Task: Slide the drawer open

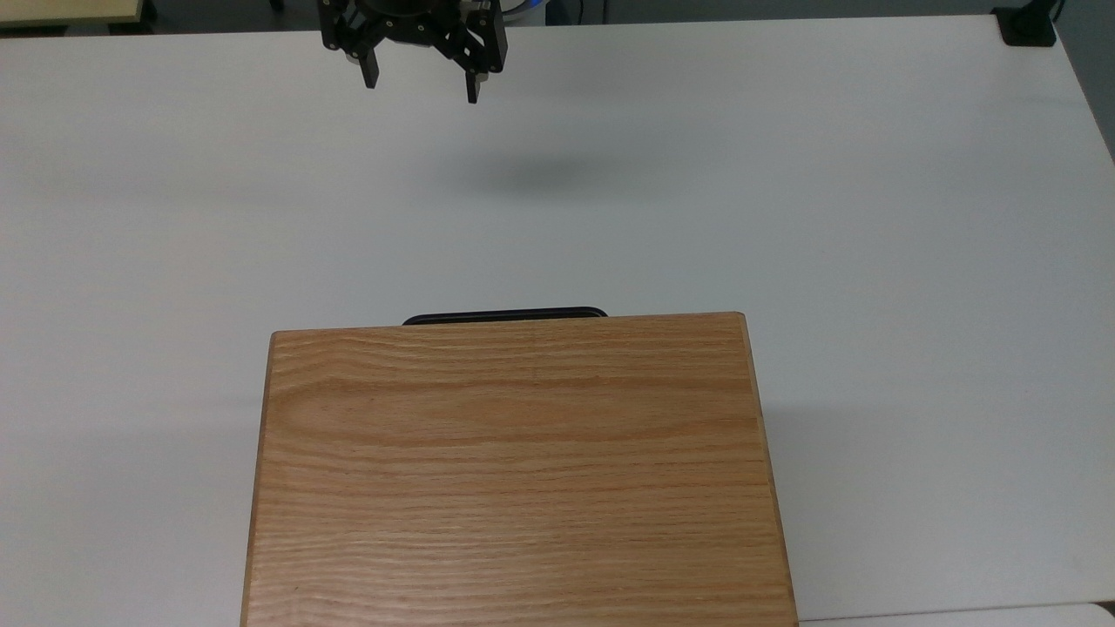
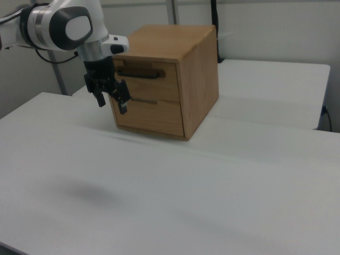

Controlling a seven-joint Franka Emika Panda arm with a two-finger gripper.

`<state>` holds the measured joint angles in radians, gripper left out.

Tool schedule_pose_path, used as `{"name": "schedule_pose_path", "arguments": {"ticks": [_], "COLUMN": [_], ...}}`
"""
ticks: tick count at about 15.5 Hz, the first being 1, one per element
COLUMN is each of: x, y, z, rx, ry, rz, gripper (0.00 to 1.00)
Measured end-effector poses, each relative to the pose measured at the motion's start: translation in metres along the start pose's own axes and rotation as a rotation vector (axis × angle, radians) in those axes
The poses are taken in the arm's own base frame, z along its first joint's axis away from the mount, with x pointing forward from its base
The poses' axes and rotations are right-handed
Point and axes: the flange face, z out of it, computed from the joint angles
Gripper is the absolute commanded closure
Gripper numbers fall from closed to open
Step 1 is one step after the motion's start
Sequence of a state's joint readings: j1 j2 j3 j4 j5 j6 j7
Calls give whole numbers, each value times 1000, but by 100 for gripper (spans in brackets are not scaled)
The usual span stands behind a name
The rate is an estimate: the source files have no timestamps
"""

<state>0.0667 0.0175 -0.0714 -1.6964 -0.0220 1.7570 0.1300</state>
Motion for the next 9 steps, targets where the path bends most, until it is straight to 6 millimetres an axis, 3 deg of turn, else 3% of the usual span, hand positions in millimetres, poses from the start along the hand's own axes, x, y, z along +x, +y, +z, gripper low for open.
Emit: {"name": "schedule_pose_path", "arguments": {"ticks": [9], "x": [-2], "y": [0], "z": [2], "rx": [-2], "ry": [-19], "rz": [0], "gripper": [0]}}
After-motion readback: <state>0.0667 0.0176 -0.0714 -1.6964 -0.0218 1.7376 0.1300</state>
